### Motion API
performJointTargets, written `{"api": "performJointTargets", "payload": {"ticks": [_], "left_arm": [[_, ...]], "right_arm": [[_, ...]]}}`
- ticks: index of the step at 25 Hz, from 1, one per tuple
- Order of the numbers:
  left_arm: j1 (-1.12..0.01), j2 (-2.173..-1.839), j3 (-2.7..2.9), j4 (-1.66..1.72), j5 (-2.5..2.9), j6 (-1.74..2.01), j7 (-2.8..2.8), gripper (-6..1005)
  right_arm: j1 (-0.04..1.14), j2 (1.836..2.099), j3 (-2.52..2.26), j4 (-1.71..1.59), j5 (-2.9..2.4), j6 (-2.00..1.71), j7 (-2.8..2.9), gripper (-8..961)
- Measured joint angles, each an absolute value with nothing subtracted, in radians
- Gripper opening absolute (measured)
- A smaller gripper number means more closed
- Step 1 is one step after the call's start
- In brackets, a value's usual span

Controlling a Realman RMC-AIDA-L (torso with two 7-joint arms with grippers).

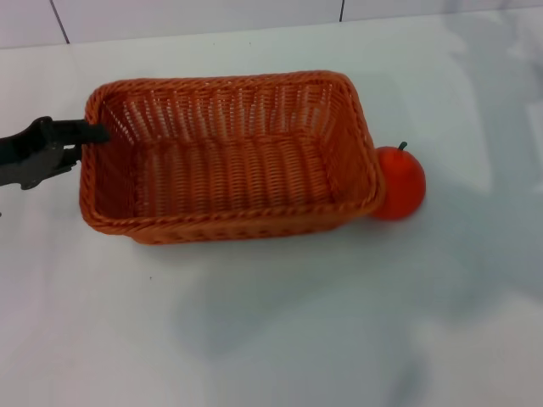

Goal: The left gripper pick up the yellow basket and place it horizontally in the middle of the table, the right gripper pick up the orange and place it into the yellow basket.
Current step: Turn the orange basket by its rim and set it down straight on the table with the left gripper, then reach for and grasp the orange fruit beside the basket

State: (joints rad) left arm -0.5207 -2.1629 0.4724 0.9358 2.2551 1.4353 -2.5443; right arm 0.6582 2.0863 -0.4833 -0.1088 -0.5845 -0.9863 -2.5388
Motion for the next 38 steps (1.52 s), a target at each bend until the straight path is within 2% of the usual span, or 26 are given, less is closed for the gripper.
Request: {"api": "performJointTargets", "payload": {"ticks": [4, 7, 11, 13, 16, 19, 22, 25, 27, 33, 38], "left_arm": [[-0.512, -2.160, 0.469, 0.940, 2.245, 1.440, -2.531, 255], [-0.499, -2.153, 0.462, 0.941, 2.227, 1.440, -2.491, 521], [-0.465, -2.131, 0.438, 0.941, 2.137, 1.441, -2.360, 622], [-0.446, -2.124, 0.416, 0.938, 2.065, 1.441, -2.258, 672], [-0.412, -2.131, 0.366, 0.923, 1.907, 1.442, -2.012, 669], [-0.391, -2.153, 0.352, 0.890, 1.760, 1.450, -1.813, 667], [-0.385, -2.160, 0.350, 0.801, 1.615, 1.469, -1.613, 664], [-0.385, -2.160, 0.346, 0.666, 1.468, 1.507, -1.380, 662], [-0.384, -2.161, 0.346, 0.591, 1.386, 1.544, -1.242, 660], [-0.397, -2.160, 0.349, 0.495, 1.296, 1.582, -1.093, 658], [-0.412, -2.159, 0.355, 0.491, 1.294, 1.582, -1.097, 658]], "right_arm": [[0.658, 2.086, -0.486, -0.106, -0.588, -0.986, -2.537, 944], [0.654, 2.086, -0.506, -0.108, -0.594, -0.988, -2.529, 945], [0.626, 2.075, -0.630, -0.159, -0.617, -1.000, -2.434, 945], [0.596, 2.060, -0.726, -0.240, -0.694, -0.998, -2.325, 944], [0.562, 2.013, -0.821, -0.364, -0.897, -1.013, -2.122, 944], [0.540, 1.953, -0.861, -0.485, -1.140, -1.075, -1.921, 944], [0.530, 1.888, -0.853, -0.616, -1.401, -1.177, -1.712, 945], [0.540, 1.843, -0.818, -0.719, -1.637, -1.295, -1.556, 945], [0.564, 1.825, -0.775, -0.789, -1.824, -1.407, -1.458, 945], [0.657, 1.817, -0.711, -0.867, -2.188, -1.641, -1.331, 945], [0.697, 1.836, -0.743, -0.859, -2.358, -1.688, -1.307, 944]]}}
